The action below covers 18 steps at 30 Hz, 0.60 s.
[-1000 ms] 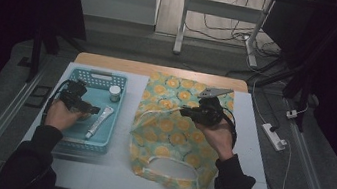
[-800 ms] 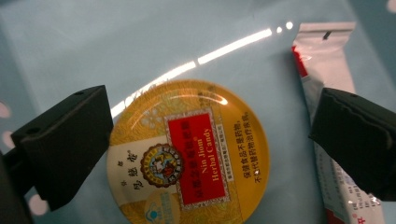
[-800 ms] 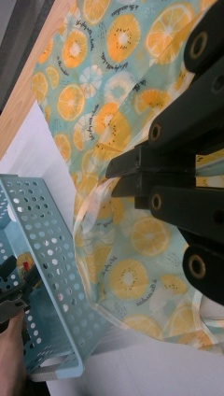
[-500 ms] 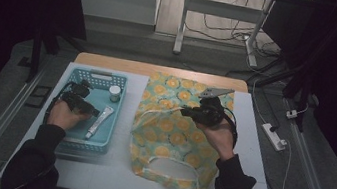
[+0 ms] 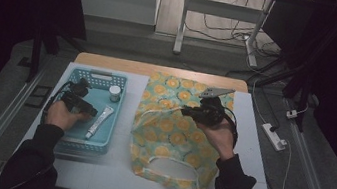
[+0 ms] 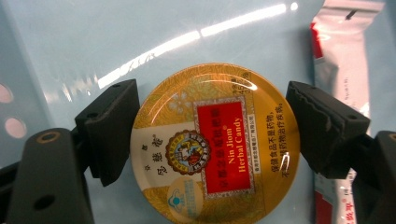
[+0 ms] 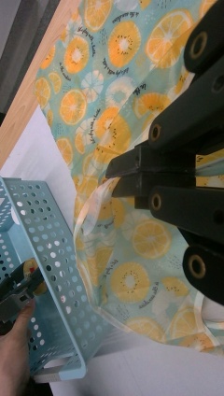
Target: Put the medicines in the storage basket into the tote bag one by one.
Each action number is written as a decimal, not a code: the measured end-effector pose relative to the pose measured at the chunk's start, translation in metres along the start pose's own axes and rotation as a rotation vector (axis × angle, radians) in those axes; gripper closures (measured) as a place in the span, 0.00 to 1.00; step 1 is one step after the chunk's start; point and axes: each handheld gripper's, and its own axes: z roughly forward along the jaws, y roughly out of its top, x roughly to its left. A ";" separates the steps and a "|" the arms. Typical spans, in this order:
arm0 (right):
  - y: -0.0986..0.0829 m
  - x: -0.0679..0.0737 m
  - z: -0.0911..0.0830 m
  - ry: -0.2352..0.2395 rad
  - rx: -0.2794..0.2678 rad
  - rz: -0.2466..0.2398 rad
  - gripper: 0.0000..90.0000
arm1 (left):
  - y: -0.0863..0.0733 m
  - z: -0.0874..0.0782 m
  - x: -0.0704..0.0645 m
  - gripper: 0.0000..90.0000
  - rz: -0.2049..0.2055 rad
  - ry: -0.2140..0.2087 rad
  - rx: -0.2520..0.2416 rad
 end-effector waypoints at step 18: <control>0.000 -0.001 -0.002 -0.005 -0.015 0.002 1.00 | -0.001 -0.036 -0.014 0.24 0.079 -0.060 -0.139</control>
